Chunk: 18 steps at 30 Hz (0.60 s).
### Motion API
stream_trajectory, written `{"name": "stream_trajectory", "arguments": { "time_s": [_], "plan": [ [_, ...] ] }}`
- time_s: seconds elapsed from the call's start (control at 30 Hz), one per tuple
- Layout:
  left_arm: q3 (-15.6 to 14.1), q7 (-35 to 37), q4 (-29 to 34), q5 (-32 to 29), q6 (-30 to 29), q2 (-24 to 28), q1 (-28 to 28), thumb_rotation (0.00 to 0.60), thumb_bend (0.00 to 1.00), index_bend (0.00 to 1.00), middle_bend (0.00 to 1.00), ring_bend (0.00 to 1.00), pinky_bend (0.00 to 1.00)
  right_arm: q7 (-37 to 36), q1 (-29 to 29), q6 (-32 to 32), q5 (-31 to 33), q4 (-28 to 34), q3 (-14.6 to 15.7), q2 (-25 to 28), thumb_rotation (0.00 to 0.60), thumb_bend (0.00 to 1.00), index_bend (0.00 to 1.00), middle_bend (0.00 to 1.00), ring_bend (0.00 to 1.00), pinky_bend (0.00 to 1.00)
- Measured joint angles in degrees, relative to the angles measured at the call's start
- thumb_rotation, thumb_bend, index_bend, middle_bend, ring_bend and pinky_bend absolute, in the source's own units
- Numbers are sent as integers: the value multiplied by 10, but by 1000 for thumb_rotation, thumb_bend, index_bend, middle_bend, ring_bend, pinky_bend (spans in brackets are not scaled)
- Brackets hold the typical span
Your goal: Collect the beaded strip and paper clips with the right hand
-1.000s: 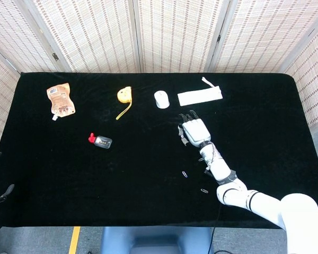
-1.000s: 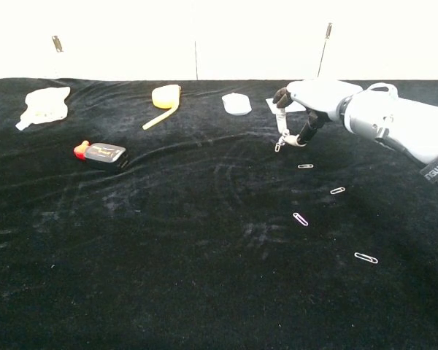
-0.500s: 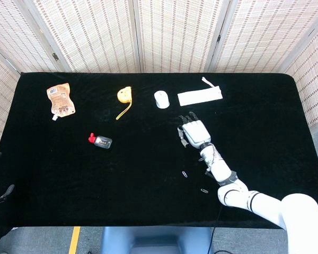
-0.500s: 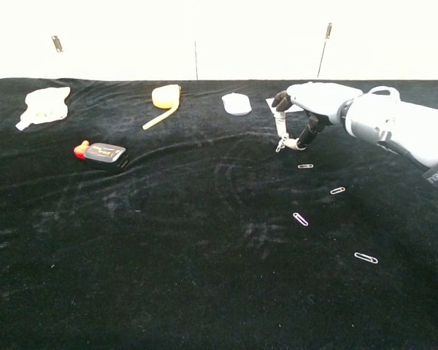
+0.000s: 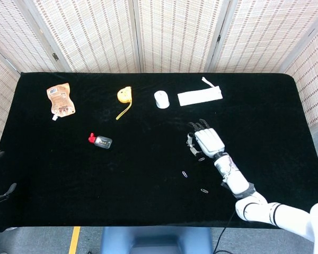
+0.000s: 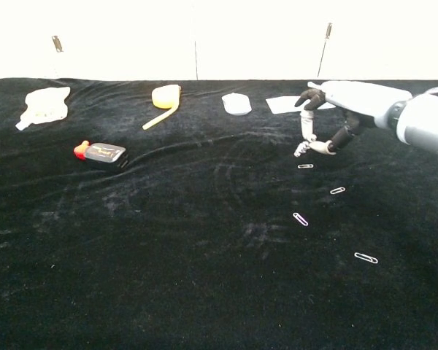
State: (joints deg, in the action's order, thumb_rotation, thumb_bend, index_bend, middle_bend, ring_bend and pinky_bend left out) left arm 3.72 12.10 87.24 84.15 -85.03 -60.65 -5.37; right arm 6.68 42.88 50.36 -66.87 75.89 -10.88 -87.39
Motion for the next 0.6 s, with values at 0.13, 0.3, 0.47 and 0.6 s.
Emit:
{"name": "stream_trajectory", "arguments": {
  "time_s": [0.13, 0.3, 0.47, 0.6],
  "plan": [
    [0, -10, 2, -2, 5, -2, -2, 600, 358, 17, 115, 152, 59, -29, -8, -7, -5, -9, 8, 2, 600, 412, 815, 157, 149, 0],
    [0, -11, 3, -1, 6, -2, -3, 600, 358, 17, 115, 152, 59, -62, -9, -19, -16, -41, 11, -10, 600, 412, 815, 163, 150, 0],
    [0, -5, 2, 1, 4, -1, -2, 600, 358, 17, 115, 152, 59, -80, -3, -29, -27, -69, 10, -27, 600, 411, 815, 167, 150, 0],
    [-1, -1, 1, 5, -1, 0, 1, 600, 358, 17, 115, 152, 59, -85, 1, -35, -30, -82, 10, -37, 600, 411, 815, 169, 148, 0]
  ]
}}
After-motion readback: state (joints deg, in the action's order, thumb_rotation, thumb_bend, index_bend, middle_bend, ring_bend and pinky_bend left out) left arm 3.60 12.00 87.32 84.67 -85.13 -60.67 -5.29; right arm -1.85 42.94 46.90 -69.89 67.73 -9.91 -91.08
